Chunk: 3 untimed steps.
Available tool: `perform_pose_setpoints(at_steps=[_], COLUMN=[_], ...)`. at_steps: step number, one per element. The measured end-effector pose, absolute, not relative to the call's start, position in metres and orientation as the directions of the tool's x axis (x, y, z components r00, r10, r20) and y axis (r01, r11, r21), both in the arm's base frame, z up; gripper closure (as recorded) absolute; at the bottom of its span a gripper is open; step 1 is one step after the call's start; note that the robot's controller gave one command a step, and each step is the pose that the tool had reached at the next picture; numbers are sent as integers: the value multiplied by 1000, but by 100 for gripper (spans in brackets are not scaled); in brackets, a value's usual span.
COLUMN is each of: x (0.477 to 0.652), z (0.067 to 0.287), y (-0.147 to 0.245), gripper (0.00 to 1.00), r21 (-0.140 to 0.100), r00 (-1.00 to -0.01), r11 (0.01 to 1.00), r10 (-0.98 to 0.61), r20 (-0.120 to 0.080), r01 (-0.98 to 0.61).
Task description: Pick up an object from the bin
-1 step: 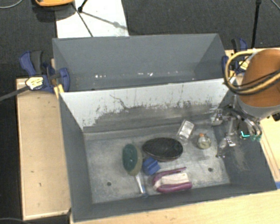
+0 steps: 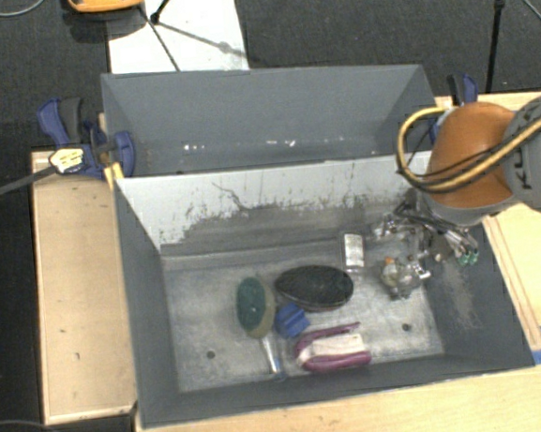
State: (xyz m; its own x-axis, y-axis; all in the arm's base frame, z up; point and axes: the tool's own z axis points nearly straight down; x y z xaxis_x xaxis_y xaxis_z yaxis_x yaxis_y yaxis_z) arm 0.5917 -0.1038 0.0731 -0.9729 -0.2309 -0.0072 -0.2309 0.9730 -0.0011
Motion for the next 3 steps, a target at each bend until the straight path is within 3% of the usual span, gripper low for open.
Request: perform_pose_setpoints(at_steps=[1,2,3], x=[591,592,569], z=[73,73,267], y=[-118,-118,-129], gripper=[0,100,100], r21=[-2,-4,-7], r00=[-972,-971,-859], r11=[972,971,859], r10=[-236,-240,-512], r20=[-11,-12,-9], r01=[-236,-240,-512])
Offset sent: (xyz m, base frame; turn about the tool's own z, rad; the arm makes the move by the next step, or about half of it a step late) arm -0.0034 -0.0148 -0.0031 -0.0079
